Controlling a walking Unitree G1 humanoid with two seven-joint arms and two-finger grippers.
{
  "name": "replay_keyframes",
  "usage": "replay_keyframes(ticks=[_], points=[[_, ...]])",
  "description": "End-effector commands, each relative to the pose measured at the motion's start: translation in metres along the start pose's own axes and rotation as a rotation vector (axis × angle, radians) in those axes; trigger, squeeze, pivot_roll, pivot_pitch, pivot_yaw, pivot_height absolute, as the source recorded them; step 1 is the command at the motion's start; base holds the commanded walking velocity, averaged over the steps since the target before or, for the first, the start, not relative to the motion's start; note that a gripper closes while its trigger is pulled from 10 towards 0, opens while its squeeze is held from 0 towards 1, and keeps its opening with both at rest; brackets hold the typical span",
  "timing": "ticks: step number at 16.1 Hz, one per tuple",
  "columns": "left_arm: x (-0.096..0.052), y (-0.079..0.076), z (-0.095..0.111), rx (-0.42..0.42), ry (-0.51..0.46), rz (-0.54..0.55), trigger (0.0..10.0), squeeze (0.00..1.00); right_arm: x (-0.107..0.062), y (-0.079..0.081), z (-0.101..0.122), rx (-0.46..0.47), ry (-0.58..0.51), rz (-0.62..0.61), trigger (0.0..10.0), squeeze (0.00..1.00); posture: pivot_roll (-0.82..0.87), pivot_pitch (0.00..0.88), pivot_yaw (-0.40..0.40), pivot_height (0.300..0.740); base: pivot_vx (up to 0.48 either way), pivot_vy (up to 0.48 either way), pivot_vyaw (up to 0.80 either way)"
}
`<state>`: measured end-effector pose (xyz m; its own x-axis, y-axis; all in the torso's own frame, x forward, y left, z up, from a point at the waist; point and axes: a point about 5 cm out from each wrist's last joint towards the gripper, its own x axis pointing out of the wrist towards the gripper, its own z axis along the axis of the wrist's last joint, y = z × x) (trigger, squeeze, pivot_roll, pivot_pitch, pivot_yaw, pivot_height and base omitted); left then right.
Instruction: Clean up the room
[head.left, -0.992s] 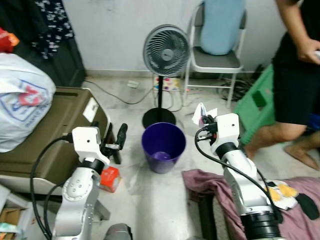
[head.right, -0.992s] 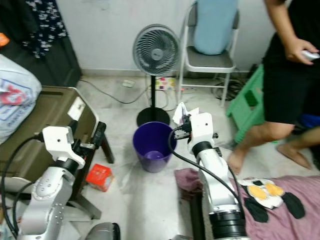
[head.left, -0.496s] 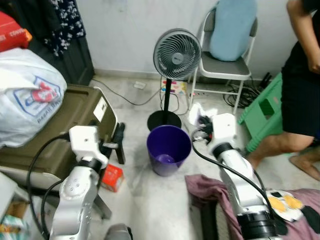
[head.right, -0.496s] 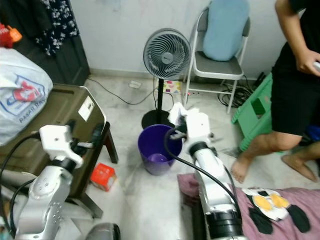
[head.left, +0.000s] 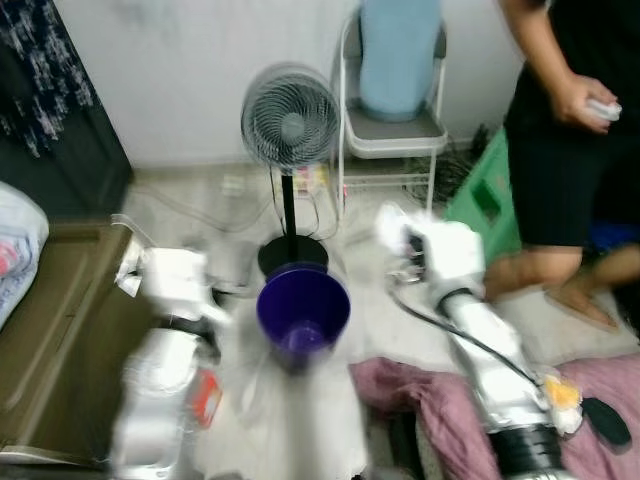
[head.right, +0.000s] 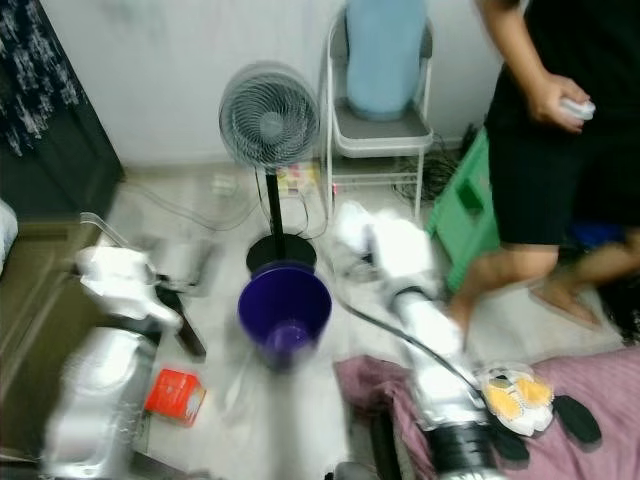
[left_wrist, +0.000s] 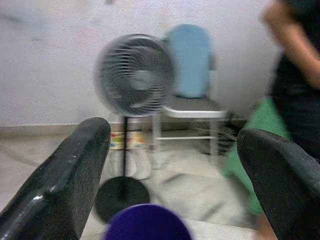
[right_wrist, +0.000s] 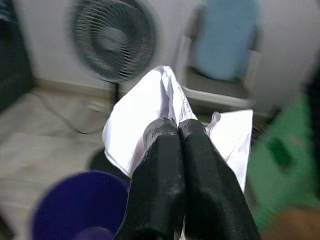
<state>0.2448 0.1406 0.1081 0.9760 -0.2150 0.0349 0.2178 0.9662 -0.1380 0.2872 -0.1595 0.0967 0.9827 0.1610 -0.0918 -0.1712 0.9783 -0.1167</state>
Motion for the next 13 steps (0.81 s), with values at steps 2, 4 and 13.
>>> replay_keyframes(ticks=[2,4,13], points=[[-0.0028,0.0143,0.0037,0.035,-0.002,0.041,10.0,0.0,0.0051,0.0141,0.0099,0.02,-0.039,0.038,10.0,0.0,-0.08,0.0,-0.026,0.74,0.366,0.0,0.0],[-0.002,0.0158,0.0018,0.051,0.02,0.063,10.0,0.0,0.0055,0.0141,0.0102,0.02,-0.039,0.039,10.0,0.0,-0.08,0.0,-0.025,0.74,0.0,0.0,0.0],[0.0005,0.0157,0.0008,0.058,0.022,0.063,10.0,0.0,0.0068,0.0167,0.0109,0.006,-0.046,0.061,10.0,0.0,-0.08,0.0,-0.025,0.74,0.0,0.0,0.62]])
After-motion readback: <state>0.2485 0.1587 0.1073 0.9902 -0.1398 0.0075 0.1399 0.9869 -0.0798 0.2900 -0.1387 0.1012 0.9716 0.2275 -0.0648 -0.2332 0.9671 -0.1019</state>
